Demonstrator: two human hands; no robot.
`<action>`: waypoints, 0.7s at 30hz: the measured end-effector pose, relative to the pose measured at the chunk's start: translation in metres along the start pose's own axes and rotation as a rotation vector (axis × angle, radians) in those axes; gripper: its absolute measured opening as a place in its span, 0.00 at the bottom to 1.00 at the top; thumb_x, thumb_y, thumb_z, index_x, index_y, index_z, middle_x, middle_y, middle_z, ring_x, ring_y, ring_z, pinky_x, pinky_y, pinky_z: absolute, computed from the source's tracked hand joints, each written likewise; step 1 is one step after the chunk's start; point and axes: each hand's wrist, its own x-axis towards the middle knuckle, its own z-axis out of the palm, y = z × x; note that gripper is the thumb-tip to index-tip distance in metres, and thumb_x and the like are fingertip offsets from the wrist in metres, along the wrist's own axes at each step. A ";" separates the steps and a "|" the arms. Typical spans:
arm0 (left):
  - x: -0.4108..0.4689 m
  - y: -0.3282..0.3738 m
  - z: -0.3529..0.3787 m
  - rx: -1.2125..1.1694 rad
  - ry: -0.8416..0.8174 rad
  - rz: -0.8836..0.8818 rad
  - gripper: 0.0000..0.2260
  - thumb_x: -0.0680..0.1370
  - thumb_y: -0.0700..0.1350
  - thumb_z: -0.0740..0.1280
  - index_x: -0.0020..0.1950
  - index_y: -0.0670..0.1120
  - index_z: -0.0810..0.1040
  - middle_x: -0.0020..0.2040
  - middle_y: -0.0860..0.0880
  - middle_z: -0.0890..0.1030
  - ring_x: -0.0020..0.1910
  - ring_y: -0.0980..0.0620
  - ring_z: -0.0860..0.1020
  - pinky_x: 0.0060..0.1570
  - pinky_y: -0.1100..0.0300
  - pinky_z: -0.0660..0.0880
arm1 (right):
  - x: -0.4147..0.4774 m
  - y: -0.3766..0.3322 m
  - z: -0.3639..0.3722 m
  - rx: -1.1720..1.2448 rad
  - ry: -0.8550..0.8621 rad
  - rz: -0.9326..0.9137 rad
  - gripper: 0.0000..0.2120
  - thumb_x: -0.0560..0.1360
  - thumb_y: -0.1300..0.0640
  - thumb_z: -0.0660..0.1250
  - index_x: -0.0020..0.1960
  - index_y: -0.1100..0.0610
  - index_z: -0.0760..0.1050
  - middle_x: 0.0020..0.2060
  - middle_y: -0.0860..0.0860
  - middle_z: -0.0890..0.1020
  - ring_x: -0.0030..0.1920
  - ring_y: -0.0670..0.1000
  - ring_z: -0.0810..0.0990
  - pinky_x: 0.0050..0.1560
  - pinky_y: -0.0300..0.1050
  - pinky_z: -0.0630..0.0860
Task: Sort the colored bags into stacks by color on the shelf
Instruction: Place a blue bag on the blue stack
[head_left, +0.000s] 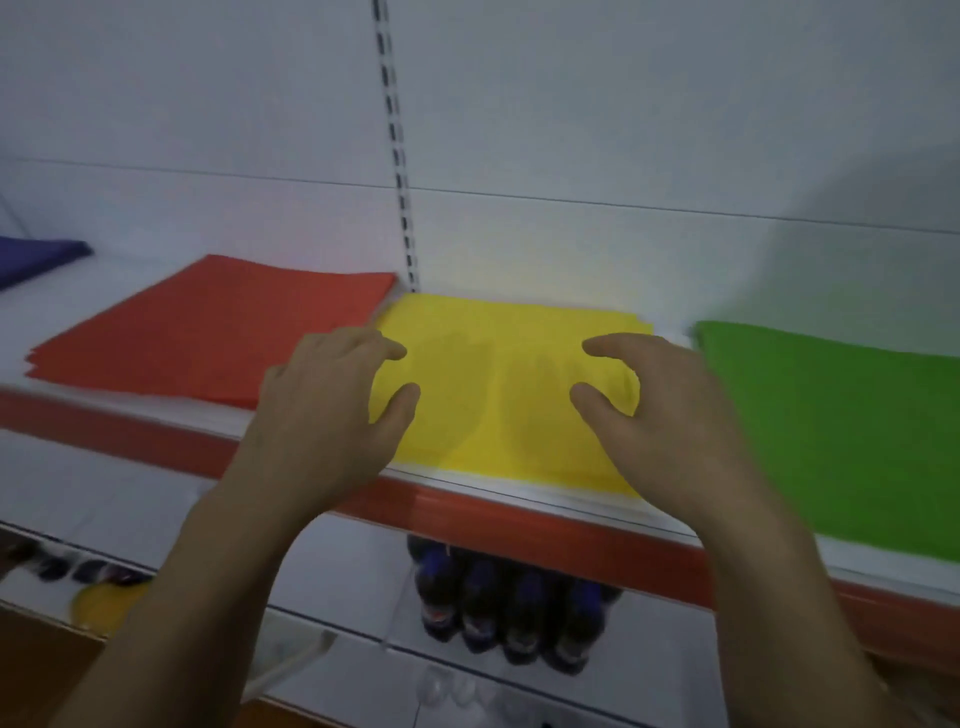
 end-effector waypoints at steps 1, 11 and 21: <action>-0.002 -0.023 -0.008 -0.003 0.001 -0.008 0.25 0.74 0.63 0.55 0.62 0.52 0.78 0.63 0.50 0.78 0.62 0.43 0.74 0.56 0.38 0.75 | 0.005 -0.020 0.015 0.010 -0.007 -0.024 0.19 0.78 0.47 0.66 0.68 0.47 0.74 0.67 0.44 0.76 0.70 0.49 0.68 0.66 0.40 0.61; 0.007 -0.218 -0.056 -0.068 -0.087 -0.070 0.22 0.75 0.61 0.57 0.66 0.55 0.74 0.66 0.54 0.74 0.66 0.48 0.70 0.62 0.38 0.71 | 0.054 -0.192 0.145 -0.112 -0.110 0.046 0.21 0.78 0.44 0.63 0.70 0.44 0.67 0.61 0.48 0.78 0.70 0.57 0.65 0.66 0.59 0.67; 0.032 -0.321 -0.048 0.037 -0.281 -0.198 0.23 0.77 0.66 0.58 0.70 0.60 0.69 0.74 0.49 0.67 0.73 0.44 0.64 0.69 0.37 0.62 | 0.063 -0.245 0.195 -0.344 -0.184 0.254 0.20 0.78 0.40 0.59 0.67 0.46 0.70 0.59 0.51 0.78 0.69 0.59 0.65 0.69 0.68 0.59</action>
